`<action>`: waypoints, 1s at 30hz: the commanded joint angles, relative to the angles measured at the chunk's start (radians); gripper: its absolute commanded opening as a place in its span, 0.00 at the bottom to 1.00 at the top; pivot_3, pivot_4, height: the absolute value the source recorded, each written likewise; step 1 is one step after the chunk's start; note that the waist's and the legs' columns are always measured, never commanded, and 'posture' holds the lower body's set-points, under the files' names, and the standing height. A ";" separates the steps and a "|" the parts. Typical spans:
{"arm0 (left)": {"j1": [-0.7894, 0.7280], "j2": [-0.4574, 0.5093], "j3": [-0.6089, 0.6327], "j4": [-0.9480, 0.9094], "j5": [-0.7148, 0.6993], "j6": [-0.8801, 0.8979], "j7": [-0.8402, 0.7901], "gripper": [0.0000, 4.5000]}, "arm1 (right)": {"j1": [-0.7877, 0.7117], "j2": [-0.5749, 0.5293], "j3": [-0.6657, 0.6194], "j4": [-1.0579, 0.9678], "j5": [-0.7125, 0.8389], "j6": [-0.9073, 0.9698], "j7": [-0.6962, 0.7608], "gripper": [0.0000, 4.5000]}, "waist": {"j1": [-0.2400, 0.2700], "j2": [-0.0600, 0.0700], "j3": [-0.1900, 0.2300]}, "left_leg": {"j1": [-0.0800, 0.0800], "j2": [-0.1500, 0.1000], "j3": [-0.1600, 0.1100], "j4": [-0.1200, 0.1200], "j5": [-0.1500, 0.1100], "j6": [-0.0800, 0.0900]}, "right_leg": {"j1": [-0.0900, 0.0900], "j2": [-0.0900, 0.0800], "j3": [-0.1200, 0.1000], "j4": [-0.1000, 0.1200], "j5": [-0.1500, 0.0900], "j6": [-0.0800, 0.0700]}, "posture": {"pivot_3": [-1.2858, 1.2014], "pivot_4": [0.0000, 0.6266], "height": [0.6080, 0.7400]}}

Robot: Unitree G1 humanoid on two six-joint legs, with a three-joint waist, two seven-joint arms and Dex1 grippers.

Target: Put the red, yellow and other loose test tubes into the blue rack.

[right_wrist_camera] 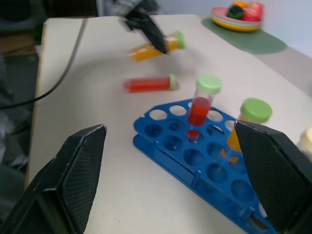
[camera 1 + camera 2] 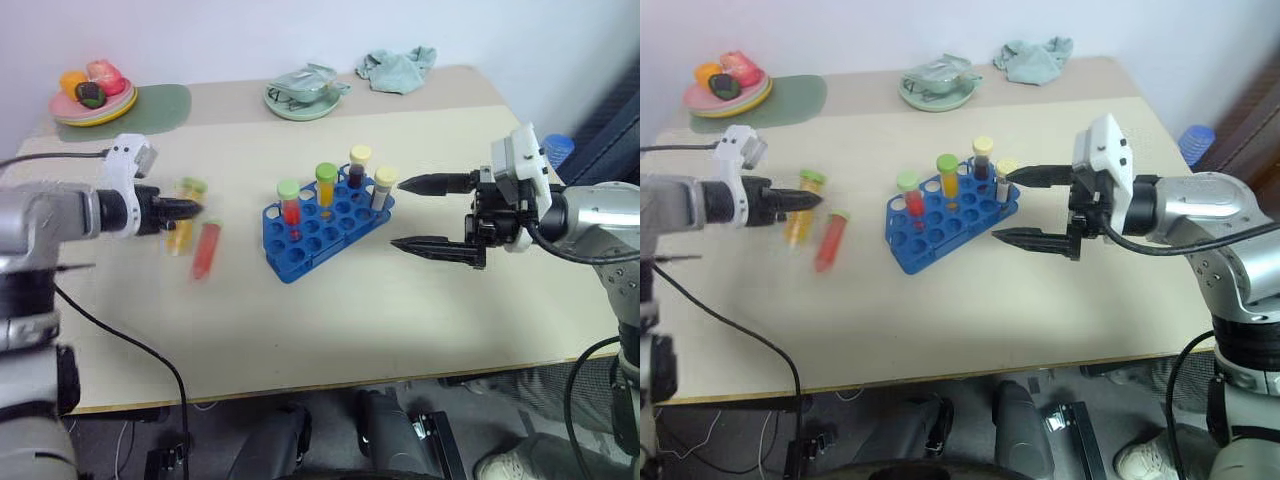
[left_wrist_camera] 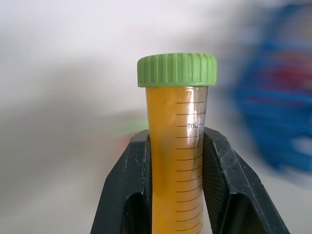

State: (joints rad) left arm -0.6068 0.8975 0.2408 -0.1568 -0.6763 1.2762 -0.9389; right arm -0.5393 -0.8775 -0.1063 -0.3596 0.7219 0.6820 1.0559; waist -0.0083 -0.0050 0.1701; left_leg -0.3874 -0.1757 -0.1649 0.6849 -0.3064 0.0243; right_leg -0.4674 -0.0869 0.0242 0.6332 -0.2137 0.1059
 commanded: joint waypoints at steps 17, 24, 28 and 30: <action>0.016 -0.614 -0.219 0.097 0.164 -0.890 0.054 0.16 | 0.472 0.130 -0.273 -0.332 0.071 0.012 -0.372 0.96 | 0.047 0.001 -0.002 | 0.015 0.000 0.002 -0.003 -0.002 0.002 | 0.015 0.000 0.001 -0.005 0.000 0.000 | 0.52 0.24 1.00; -0.101 -0.787 -0.276 0.447 0.326 -1.197 0.131 0.16 | 0.538 0.162 -0.301 -0.447 0.108 0.031 -0.513 0.96 | 0.051 0.000 -0.002 | 0.014 0.000 0.002 -0.002 -0.002 0.002 | 0.016 0.000 0.001 -0.005 0.000 0.000 | 0.52 0.24 1.00; -0.153 -0.842 -0.277 0.584 0.338 -1.271 0.114 0.16 | 0.554 0.162 -0.310 -0.484 0.133 0.034 -0.571 0.96 | 0.050 0.000 -0.002 | 0.014 0.000 0.002 -0.002 -0.002 0.002 | 0.016 0.000 0.001 -0.005 0.000 0.000 | 0.52 0.24 1.00; -0.184 -0.875 -0.282 0.659 0.353 -1.309 0.113 0.16 | 0.565 0.159 -0.314 -0.502 0.145 0.035 -0.596 0.96 | 0.051 0.000 -0.002 | 0.014 0.000 0.002 -0.002 -0.002 0.003 | 0.016 0.000 0.001 -0.005 0.000 0.001 | 0.52 0.24 1.00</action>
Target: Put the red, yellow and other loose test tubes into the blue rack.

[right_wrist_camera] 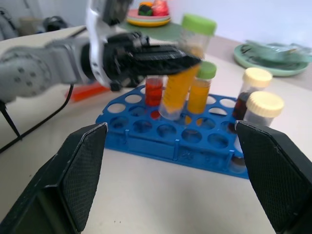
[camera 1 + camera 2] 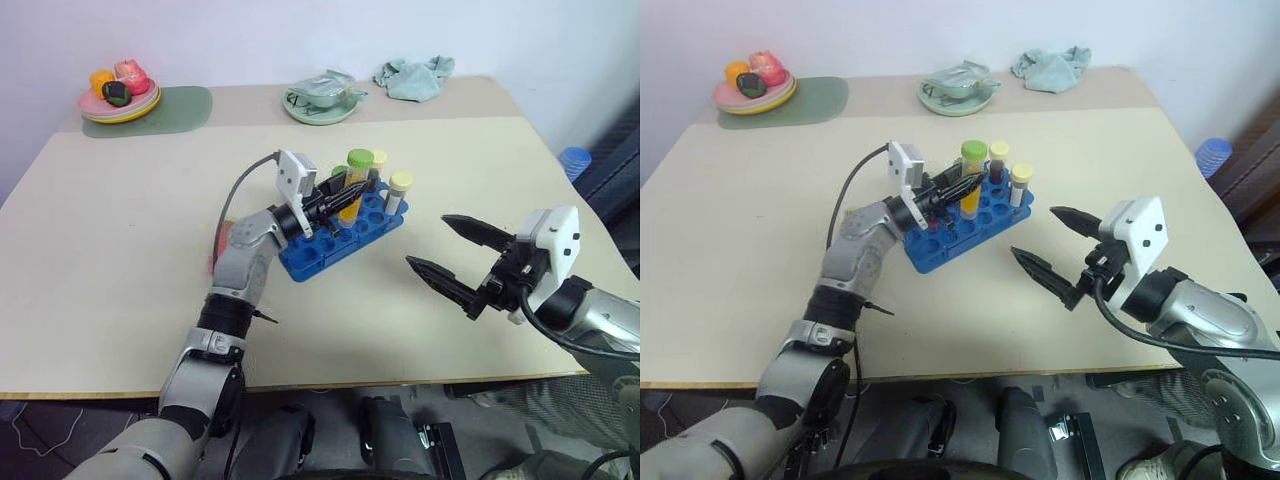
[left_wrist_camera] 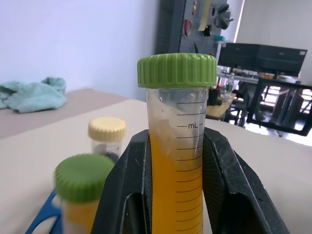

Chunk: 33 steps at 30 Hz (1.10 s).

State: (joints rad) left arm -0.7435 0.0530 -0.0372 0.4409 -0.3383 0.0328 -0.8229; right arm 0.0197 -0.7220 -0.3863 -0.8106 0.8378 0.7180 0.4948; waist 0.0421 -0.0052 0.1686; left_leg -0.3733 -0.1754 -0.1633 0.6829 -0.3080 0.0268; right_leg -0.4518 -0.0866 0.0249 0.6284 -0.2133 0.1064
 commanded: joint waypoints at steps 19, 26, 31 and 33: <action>-0.107 -0.049 -0.035 0.348 0.197 -0.297 0.072 0.16 | 0.114 0.002 -0.064 -0.096 0.080 -0.021 -0.131 0.96 | -0.002 -0.002 -0.001 | 0.001 0.000 0.000 0.000 0.000 0.000 | 0.000 0.000 0.000 0.001 0.000 0.001 | 0.52 0.24 1.00; -0.105 -0.077 0.009 0.351 0.114 -0.212 0.001 0.28 | 0.186 0.008 -0.087 -0.098 0.072 -0.055 -0.122 0.96 | -0.003 -0.002 -0.002 | 0.001 0.000 0.000 0.000 0.000 0.000 | 0.001 0.001 0.001 0.001 0.001 0.001 | 0.52 0.24 1.00; -0.079 -0.088 0.022 0.274 0.091 -0.178 0.010 0.81 | 0.194 0.002 -0.088 -0.094 0.072 -0.070 -0.120 0.96 | -0.002 -0.002 -0.002 | 0.001 0.000 0.000 0.000 0.000 0.000 | 0.001 0.001 0.000 0.000 0.001 0.001 | 0.52 0.24 1.00; -0.057 -0.086 0.022 0.206 0.081 -0.169 0.011 0.92 | 0.203 0.000 -0.091 -0.094 0.071 -0.076 -0.116 0.96 | -0.001 -0.002 -0.002 | 0.001 0.000 0.000 0.000 0.000 0.000 | 0.001 0.001 0.000 0.000 0.001 0.001 | 0.52 0.24 1.00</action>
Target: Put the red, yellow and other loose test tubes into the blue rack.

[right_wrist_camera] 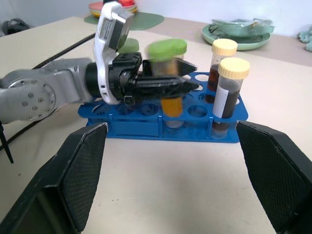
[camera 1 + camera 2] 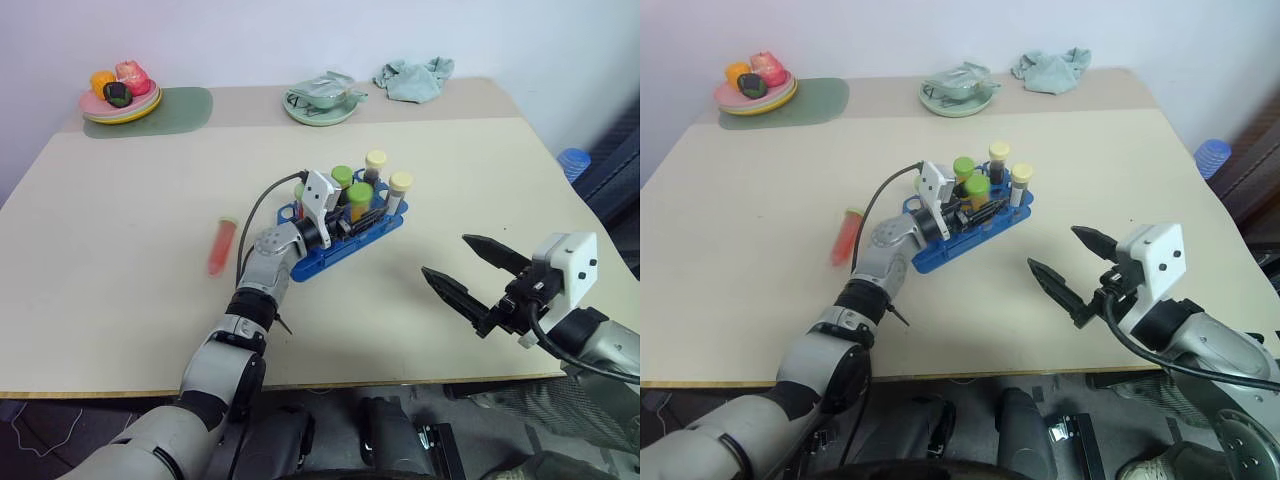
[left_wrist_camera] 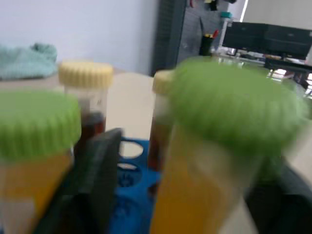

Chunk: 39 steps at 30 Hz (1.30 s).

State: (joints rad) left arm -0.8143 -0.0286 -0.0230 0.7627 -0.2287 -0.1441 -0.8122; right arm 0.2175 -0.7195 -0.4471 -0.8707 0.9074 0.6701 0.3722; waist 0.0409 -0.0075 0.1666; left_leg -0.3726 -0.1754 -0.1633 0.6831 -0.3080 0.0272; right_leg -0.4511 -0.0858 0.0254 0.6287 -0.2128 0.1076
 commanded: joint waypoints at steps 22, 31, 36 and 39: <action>-0.227 0.388 0.306 -0.659 -0.228 1.334 0.769 0.92 | -0.195 -0.086 0.065 0.190 -0.028 -0.024 0.208 0.96 | 0.001 -0.003 0.002 | 0.000 0.000 0.000 0.000 0.000 0.000 | -0.002 0.004 0.001 0.001 0.000 0.000 | 0.52 0.24 1.00; -0.364 0.527 0.234 -0.330 -0.183 1.759 0.751 0.92 | -0.239 -0.094 0.082 0.238 -0.053 -0.022 0.263 0.96 | -0.003 -0.003 0.001 | -0.001 0.000 0.000 -0.001 0.001 -0.001 | -0.004 0.004 0.000 0.003 0.000 0.000 | 0.52 0.24 1.00; -0.404 0.545 0.189 -0.164 -0.166 1.759 0.765 0.92 | -0.209 -0.085 0.072 0.211 -0.058 -0.016 0.266 0.96 | -0.002 -0.004 0.001 | -0.002 0.000 0.000 -0.001 0.001 -0.002 | -0.006 0.002 0.000 0.003 0.000 0.000 | 0.52 0.24 1.00; -0.425 0.538 0.196 -0.092 -0.142 1.759 0.785 0.92 | -0.177 -0.092 0.057 0.192 -0.058 -0.013 0.272 0.96 | -0.001 -0.004 0.001 | -0.002 0.000 0.000 -0.001 0.001 -0.002 | -0.006 0.002 0.000 0.003 0.000 0.000 | 0.52 0.24 1.00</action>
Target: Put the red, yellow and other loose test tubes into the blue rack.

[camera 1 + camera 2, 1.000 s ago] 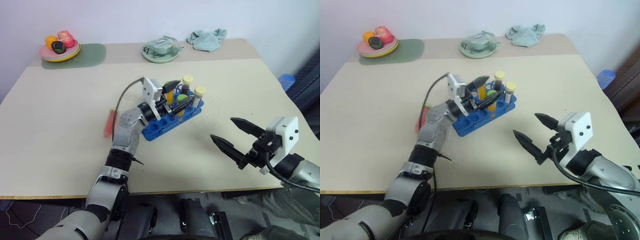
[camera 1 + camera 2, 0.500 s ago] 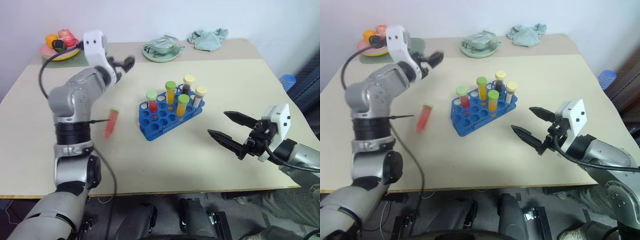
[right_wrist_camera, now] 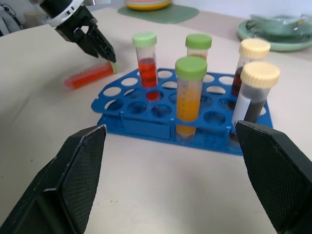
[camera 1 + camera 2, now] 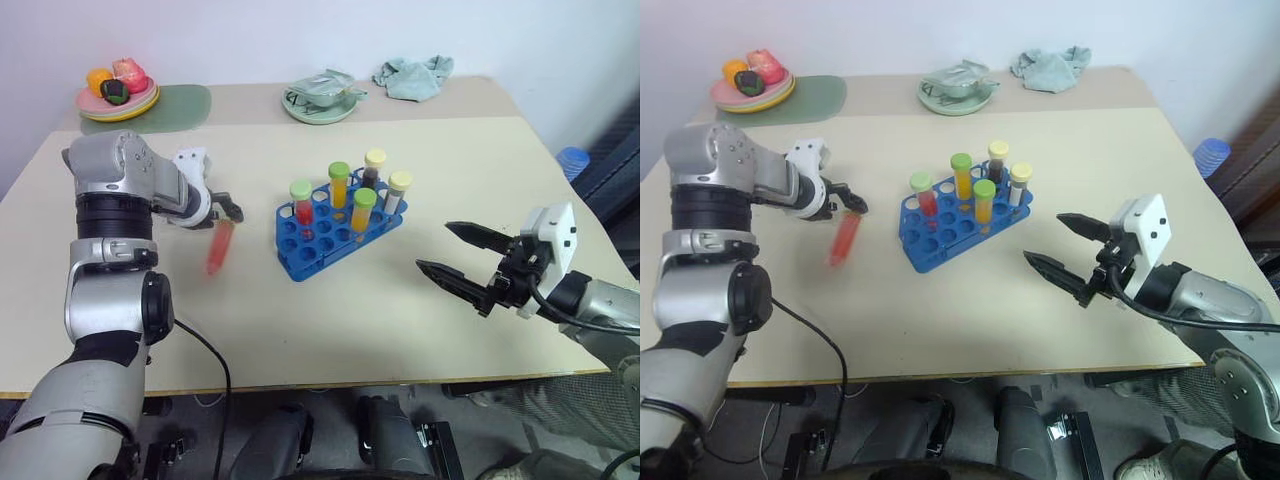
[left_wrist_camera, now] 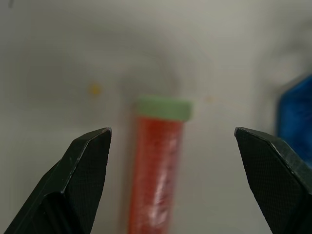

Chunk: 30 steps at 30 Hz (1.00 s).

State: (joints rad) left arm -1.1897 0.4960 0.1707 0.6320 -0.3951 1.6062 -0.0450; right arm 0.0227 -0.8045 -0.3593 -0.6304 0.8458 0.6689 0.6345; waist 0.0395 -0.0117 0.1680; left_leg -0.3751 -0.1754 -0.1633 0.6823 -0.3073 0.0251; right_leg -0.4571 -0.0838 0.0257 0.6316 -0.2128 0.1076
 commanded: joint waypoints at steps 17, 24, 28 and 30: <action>-0.074 -0.096 0.107 0.160 0.176 -0.037 0.083 0.92 | -0.054 -0.090 0.010 -0.133 0.013 -0.041 0.149 0.96 | 0.000 -0.001 0.000 | 0.000 0.000 0.001 0.000 0.000 0.000 | 0.000 -0.001 0.000 0.000 0.000 0.000 | 0.52 0.24 1.00; -0.068 -0.117 0.152 0.200 0.217 -0.071 0.120 0.92 | -0.126 -0.092 0.065 -0.112 -0.019 -0.059 0.174 0.96 | 0.000 -0.001 0.000 | 0.000 0.000 0.001 0.000 0.000 0.000 | -0.001 -0.001 0.000 0.001 0.000 0.000 | 0.52 0.24 1.00; -0.064 -0.118 0.163 0.197 0.218 -0.071 0.114 0.52 | -0.143 -0.088 0.081 -0.095 -0.034 -0.065 0.182 0.96 | 0.000 -0.001 0.000 | 0.000 0.000 0.001 0.000 0.000 0.000 | -0.001 -0.001 0.000 0.001 0.000 0.000 | 0.52 0.24 1.00; -0.062 -0.115 0.164 0.191 0.221 -0.065 0.111 0.52 | -0.152 -0.086 0.088 -0.087 -0.040 -0.066 0.184 0.96 | 0.000 -0.001 0.000 | 0.000 0.000 0.001 0.001 0.000 0.000 | -0.001 -0.001 0.000 0.001 0.000 0.000 | 0.52 0.24 1.00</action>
State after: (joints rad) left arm -1.2518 0.3794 0.3291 0.8405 -0.1826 1.5400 0.0699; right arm -0.1134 -0.8871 -0.2668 -0.7096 0.8063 0.6246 0.8141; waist 0.0394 -0.0124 0.1680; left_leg -0.3754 -0.1755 -0.1622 0.6829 -0.3073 0.0251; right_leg -0.4577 -0.0853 0.0259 0.6324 -0.2128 0.1077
